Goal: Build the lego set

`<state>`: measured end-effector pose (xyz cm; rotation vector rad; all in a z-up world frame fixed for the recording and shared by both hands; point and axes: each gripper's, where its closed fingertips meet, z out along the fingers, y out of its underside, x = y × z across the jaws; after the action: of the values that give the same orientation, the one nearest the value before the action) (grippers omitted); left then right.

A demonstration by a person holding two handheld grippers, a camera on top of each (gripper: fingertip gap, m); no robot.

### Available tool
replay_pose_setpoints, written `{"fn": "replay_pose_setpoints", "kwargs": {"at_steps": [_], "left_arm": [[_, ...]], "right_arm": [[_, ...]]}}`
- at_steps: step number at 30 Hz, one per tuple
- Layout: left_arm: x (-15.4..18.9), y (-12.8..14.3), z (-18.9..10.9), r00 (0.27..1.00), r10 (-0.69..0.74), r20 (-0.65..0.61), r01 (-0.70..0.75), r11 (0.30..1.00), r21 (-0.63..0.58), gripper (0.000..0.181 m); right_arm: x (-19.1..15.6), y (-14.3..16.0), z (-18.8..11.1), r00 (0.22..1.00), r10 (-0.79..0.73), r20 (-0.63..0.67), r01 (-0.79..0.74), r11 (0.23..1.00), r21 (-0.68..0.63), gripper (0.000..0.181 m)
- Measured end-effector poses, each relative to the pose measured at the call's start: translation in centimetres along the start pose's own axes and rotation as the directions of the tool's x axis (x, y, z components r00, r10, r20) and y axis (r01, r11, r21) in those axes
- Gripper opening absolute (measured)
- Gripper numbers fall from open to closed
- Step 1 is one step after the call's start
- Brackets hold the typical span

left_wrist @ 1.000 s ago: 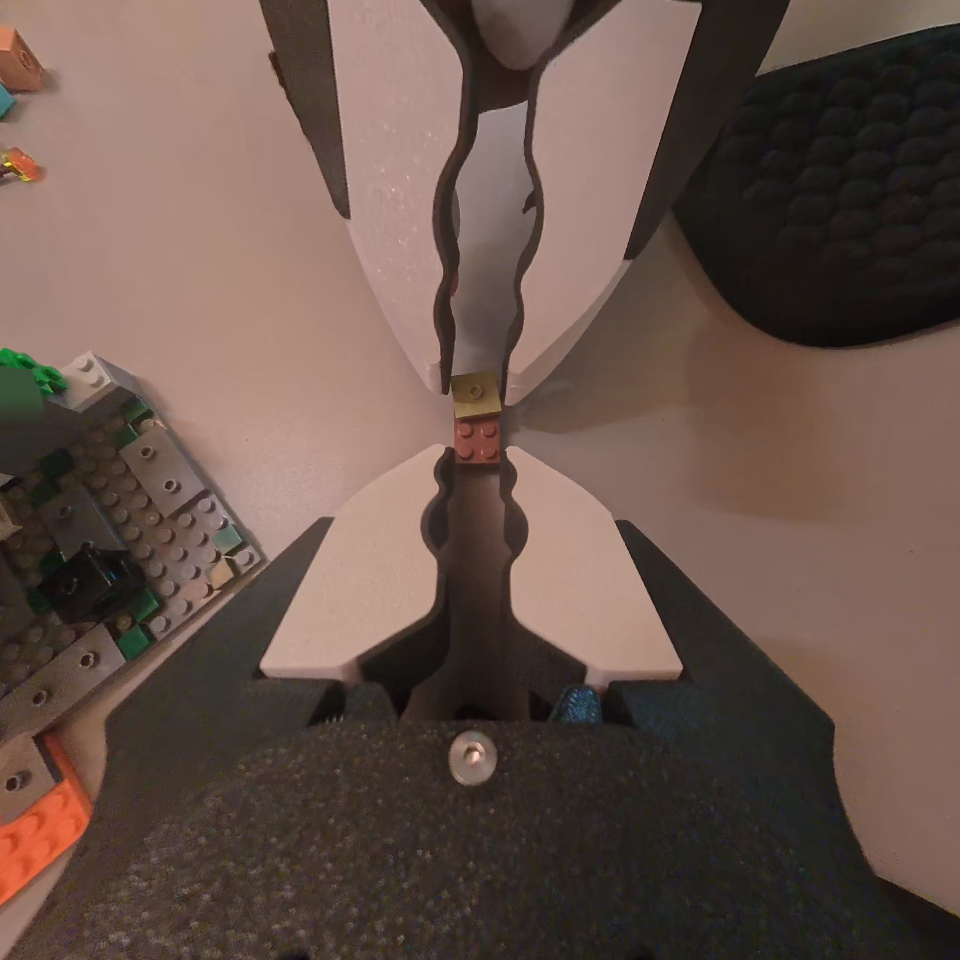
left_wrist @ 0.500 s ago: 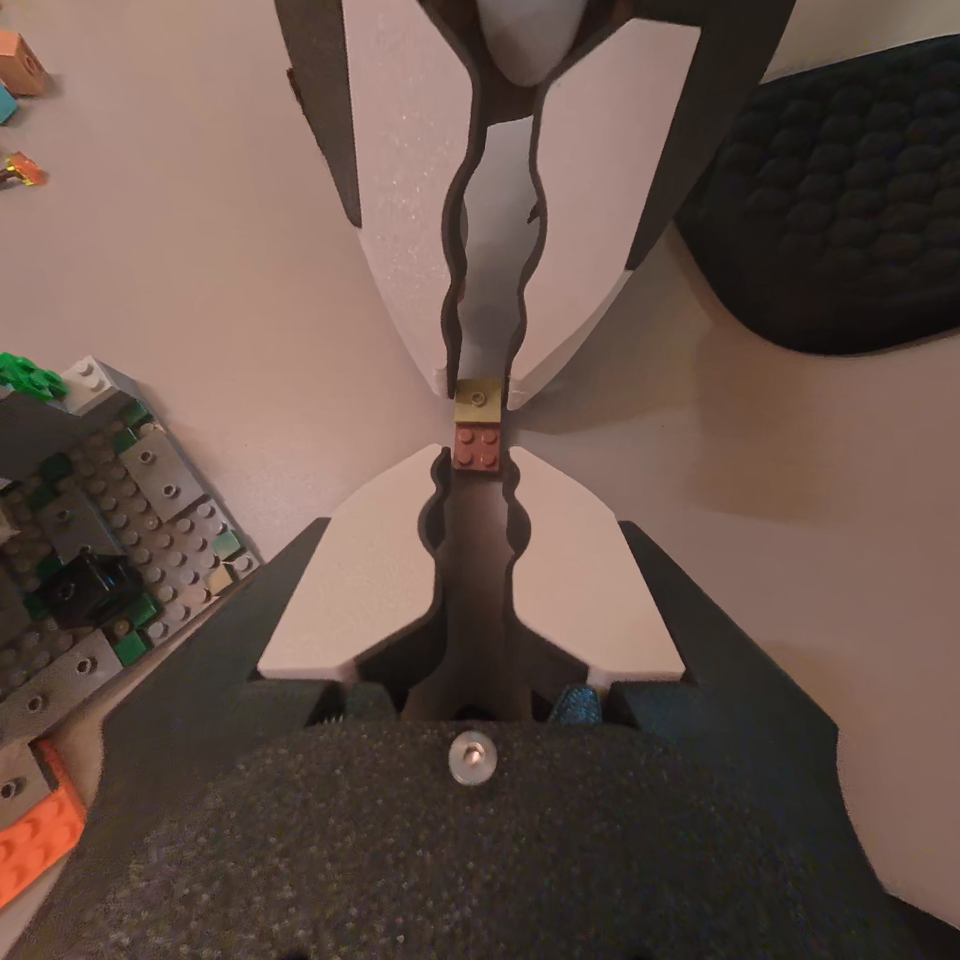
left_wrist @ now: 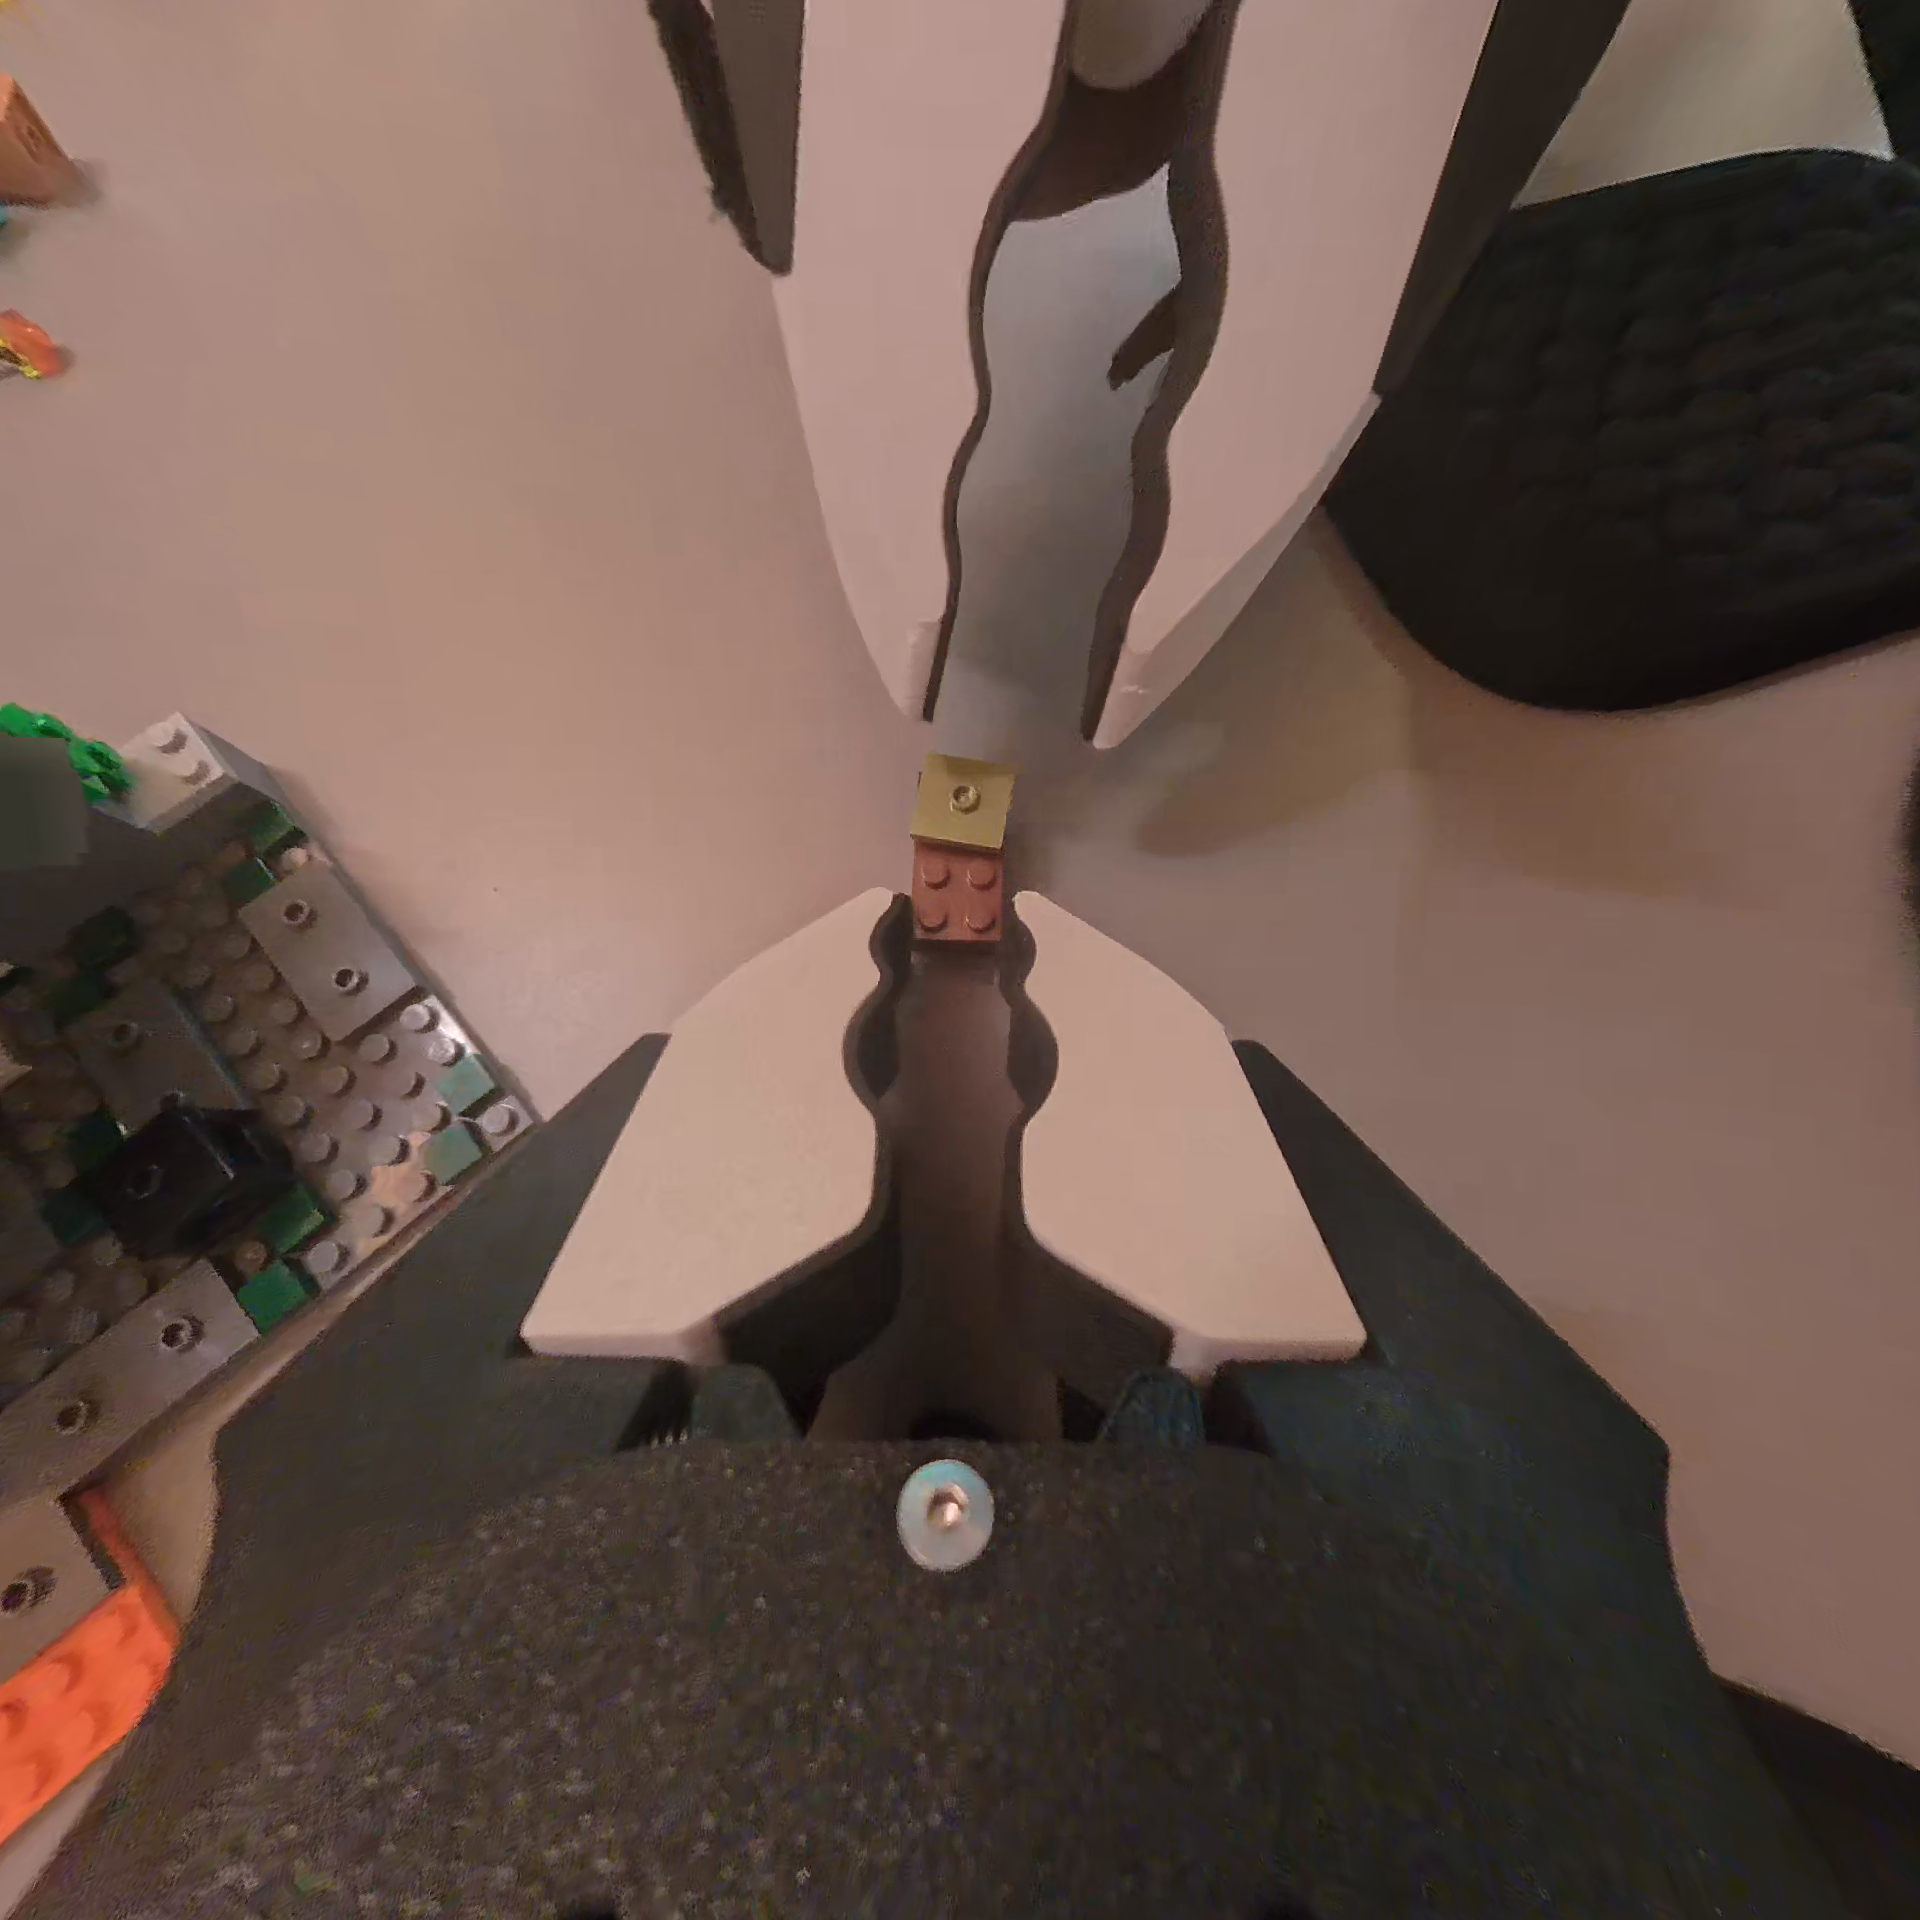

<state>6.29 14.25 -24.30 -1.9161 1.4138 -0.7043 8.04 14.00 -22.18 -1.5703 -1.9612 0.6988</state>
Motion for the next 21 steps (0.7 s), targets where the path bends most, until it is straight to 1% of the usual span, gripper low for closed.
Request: {"fn": "replay_pose_setpoints", "kwargs": {"at_steps": [3, 7, 10, 13, 18, 21], "left_arm": [[0.2, -0.4, -0.7, 0.999, 0.026, -0.025, -0.026, 1.0, 0.007, 0.016], [0.9, -1.2, -2.0, 0.996, 0.046, -0.081, -0.045, 0.999, 0.007, 0.016], [1.5, -1.7, -3.4, 0.991, 0.058, -0.121, -0.06, 0.998, -0.011, 0.016], [2.4, -3.0, -5.1, 0.983, 0.064, -0.171, -0.066, 0.998, -0.002, 0.016], [3.8, -5.3, -7.4, 0.968, 0.079, -0.239, -0.077, 0.997, 0.018, 0.016], [4.7, -6.4, -8.3, 0.958, 0.083, -0.276, -0.078, 0.997, 0.028, 0.016]], "right_arm": [[-0.2, -0.6, -0.5, 0.996, -0.075, -0.047, 0.077, 0.996, 0.047, 0.025], [-0.5, -2.9, -2.1, 0.959, -0.227, -0.167, 0.249, 0.961, 0.121, 0.028], [-1.2, -4.6, -3.1, 0.905, -0.34, -0.256, 0.382, 0.914, 0.137, 0.034], [-2.0, -5.6, -3.4, 0.835, -0.439, -0.333, 0.496, 0.861, 0.109, 0.037], [-3.3, -7.6, -3.9, 0.711, -0.535, -0.457, 0.635, 0.767, 0.09, 0.039], [-3.8, -8.5, -4.3, 0.656, -0.565, -0.5, 0.683, 0.727, 0.075, 0.039]]}}
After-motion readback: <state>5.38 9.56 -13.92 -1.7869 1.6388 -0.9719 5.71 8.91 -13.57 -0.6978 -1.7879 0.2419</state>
